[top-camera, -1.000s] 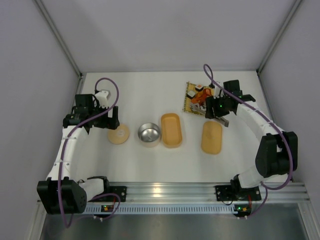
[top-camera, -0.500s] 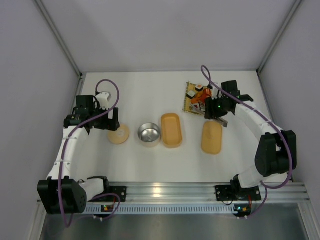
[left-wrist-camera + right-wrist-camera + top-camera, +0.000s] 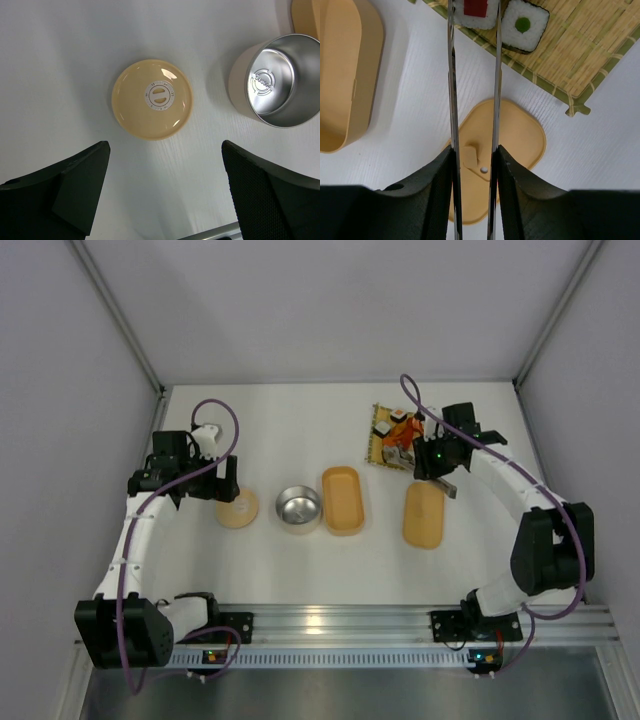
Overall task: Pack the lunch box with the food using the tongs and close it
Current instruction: Pick up the fake food from the plate, then place the fake food in the packing box.
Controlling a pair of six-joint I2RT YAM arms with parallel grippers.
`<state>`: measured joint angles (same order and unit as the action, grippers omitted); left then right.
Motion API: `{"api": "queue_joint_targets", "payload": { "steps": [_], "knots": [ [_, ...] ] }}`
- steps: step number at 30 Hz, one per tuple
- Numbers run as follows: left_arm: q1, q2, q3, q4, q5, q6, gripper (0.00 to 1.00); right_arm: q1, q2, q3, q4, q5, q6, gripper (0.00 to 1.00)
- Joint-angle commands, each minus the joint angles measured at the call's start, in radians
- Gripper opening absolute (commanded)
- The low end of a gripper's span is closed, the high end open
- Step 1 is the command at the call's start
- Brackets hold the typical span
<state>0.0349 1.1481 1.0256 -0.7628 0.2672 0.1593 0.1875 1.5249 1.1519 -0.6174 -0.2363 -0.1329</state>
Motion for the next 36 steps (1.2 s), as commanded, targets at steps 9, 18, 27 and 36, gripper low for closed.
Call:
{"api": "queue_joint_targets", "payload": {
  "steps": [9,18,27,36],
  "knots": [
    [-0.001,-0.031,-0.001,0.01,-0.01,0.013,0.98,0.023,-0.153,0.143,-0.128,-0.077,-0.047,0.24],
    [-0.001,-0.037,0.001,0.002,-0.009,0.016,0.98,0.179,-0.193,0.206,-0.196,-0.092,-0.051,0.22],
    [-0.001,-0.045,-0.001,-0.009,-0.016,0.017,0.98,0.435,-0.129,0.247,-0.206,0.015,-0.123,0.21],
    [-0.001,-0.041,-0.007,-0.007,-0.022,0.019,0.98,0.621,-0.019,0.316,-0.212,0.114,-0.177,0.21]
  ]
}}
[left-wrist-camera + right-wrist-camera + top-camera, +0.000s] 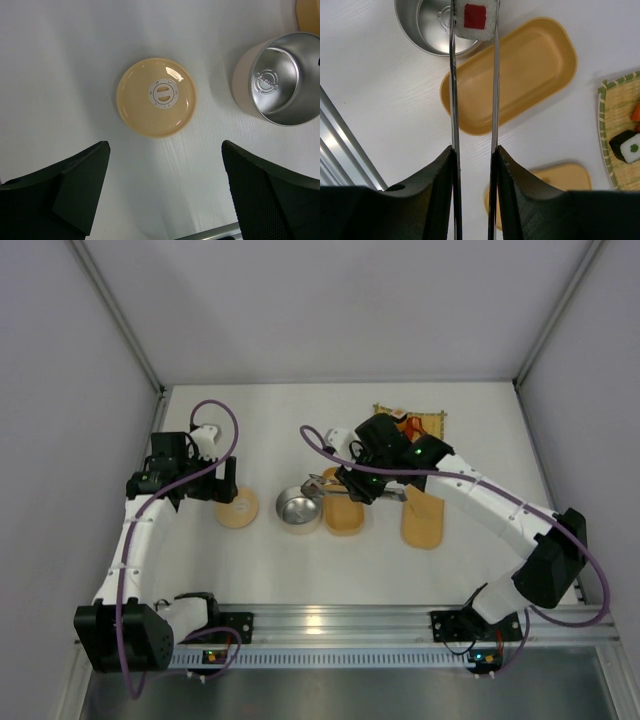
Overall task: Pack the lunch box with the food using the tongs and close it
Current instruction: Place the fake food in the packing box.
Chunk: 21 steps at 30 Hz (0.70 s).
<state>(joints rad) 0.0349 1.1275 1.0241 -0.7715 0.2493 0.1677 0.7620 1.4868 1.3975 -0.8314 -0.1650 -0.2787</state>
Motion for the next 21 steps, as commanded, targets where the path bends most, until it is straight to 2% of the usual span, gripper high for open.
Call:
{"api": "queue_joint_targets", "payload": {
  "steps": [1,12,18,21],
  "knots": [
    [-0.001,-0.02,-0.007,0.003,-0.004,0.01,0.98,0.069,0.029,0.086,0.002,0.054,-0.034,0.21],
    [-0.001,-0.026,-0.022,0.012,-0.012,0.01,0.98,0.134,0.127,0.136,0.006,0.13,-0.034,0.27],
    [0.0,-0.026,-0.033,0.021,-0.01,0.01,0.98,0.134,0.132,0.135,0.015,0.162,-0.025,0.37],
    [-0.001,-0.025,-0.032,0.024,-0.008,0.01,0.98,0.134,0.13,0.146,0.011,0.157,-0.02,0.46]
  ]
}}
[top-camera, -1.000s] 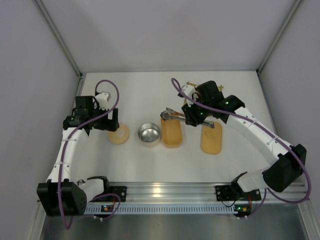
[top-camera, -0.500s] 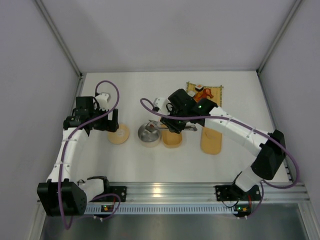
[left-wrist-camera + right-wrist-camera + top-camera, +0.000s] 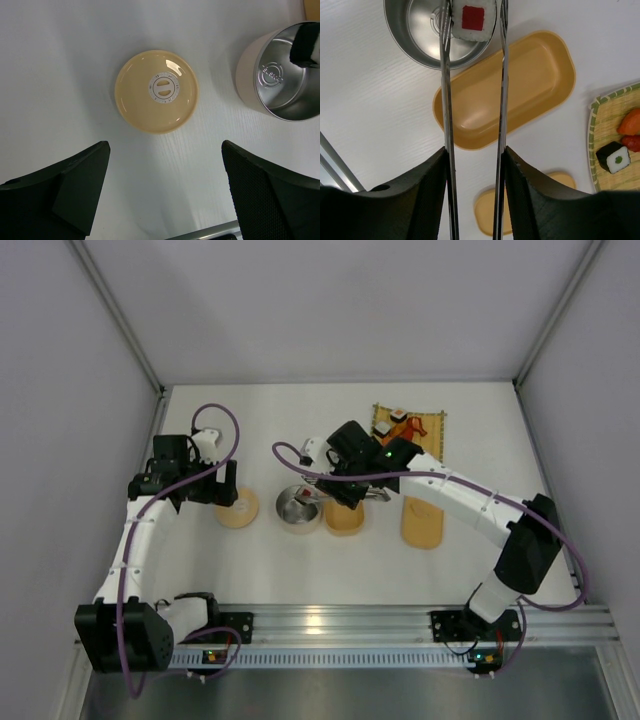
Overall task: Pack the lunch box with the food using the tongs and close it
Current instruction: Place the fake food in the packing box, then pick up the fake food from the plate.
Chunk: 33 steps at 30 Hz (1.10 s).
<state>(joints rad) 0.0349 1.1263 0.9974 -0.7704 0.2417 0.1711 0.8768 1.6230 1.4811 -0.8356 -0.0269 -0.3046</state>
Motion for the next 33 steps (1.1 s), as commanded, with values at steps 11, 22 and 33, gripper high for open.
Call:
{"api": "queue_joint_targets", "payload": {
  "steps": [11,22,33],
  "knots": [
    [0.0,-0.017,0.012,0.014,0.001,0.001,0.98,-0.022,-0.072,0.09,0.003,-0.025,0.031,0.5],
    [-0.001,0.004,0.023,0.02,0.024,-0.005,0.98,-0.487,-0.054,0.053,0.072,-0.183,0.136,0.46],
    [-0.001,0.018,0.014,0.036,0.019,-0.001,0.98,-0.647,0.07,0.08,0.154,-0.165,0.162,0.46]
  ]
}}
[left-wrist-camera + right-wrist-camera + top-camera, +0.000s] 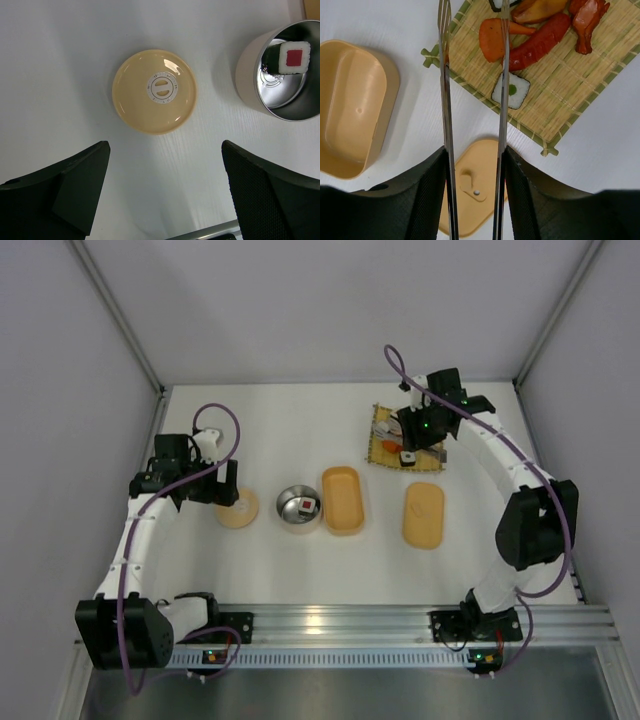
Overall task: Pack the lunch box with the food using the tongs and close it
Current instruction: Pick up the fake food from the plate.
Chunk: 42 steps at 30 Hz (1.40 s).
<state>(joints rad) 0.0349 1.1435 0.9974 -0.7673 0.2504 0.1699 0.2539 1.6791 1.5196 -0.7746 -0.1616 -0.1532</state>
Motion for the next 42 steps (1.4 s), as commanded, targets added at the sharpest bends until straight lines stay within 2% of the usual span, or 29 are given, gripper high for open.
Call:
{"api": "queue_joint_targets", "payload": {
  "steps": [1,15,31,42],
  "knots": [
    [-0.001,0.001,0.012,0.033,0.01,-0.001,0.98,-0.03,0.021,0.045,0.1,-0.038,0.006,0.47],
    [-0.001,0.007,0.012,0.01,0.104,0.033,0.98,-0.068,0.159,0.134,0.17,-0.107,-0.072,0.58],
    [0.002,0.018,-0.002,0.016,0.116,0.045,0.98,-0.114,0.312,0.254,0.126,-0.156,-0.163,0.56],
    [0.013,0.025,0.001,0.016,0.119,0.049,0.98,-0.182,0.326,0.275,0.035,-0.295,-0.224,0.53]
  ]
}}
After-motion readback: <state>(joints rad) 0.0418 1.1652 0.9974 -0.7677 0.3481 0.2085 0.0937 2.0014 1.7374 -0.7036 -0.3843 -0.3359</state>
